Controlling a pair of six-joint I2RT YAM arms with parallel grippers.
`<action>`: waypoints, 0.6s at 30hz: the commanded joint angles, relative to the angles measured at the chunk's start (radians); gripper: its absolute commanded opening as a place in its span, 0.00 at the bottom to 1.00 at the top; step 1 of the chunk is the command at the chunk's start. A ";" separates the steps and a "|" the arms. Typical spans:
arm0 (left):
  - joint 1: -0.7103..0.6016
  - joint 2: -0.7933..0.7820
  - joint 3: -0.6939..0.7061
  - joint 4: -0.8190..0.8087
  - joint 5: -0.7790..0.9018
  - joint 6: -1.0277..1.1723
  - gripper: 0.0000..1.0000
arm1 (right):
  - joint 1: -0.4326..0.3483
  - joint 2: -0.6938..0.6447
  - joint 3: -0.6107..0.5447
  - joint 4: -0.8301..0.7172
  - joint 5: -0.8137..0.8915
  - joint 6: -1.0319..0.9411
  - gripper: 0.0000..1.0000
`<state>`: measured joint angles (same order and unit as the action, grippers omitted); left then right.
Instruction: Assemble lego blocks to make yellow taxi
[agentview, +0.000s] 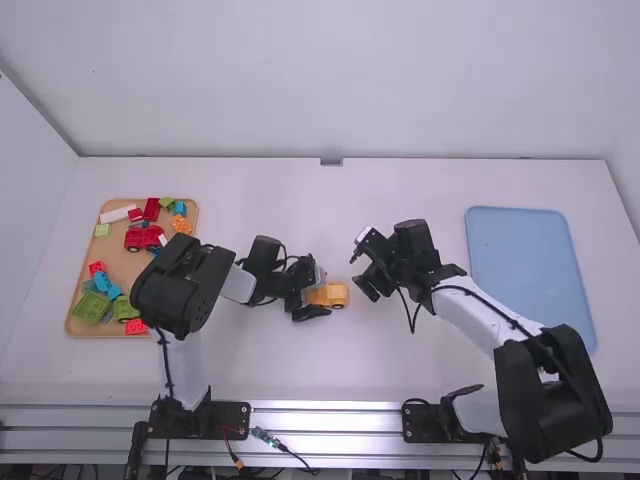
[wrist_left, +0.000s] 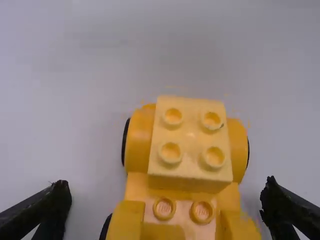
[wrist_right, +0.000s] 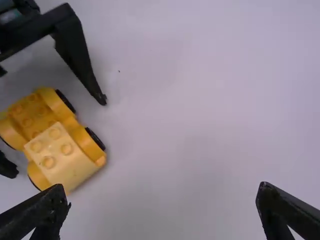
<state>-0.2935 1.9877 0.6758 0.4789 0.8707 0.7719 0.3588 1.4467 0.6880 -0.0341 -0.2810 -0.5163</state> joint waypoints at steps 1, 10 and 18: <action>0.010 -0.064 -0.009 -0.071 -0.130 -0.043 0.99 | 0.001 -0.014 0.019 0.003 0.020 0.027 0.99; 0.089 -0.398 0.117 -0.681 -0.296 -0.045 0.99 | 0.001 -0.014 0.019 0.031 0.019 0.033 0.99; 0.236 -0.597 0.209 -0.974 -0.527 -0.365 0.99 | 0.001 -0.014 0.019 0.126 0.013 0.076 0.99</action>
<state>-0.1001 1.4303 0.8677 -0.4755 0.4755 0.5858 0.3588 1.4467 0.6880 0.0887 -0.2630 -0.4545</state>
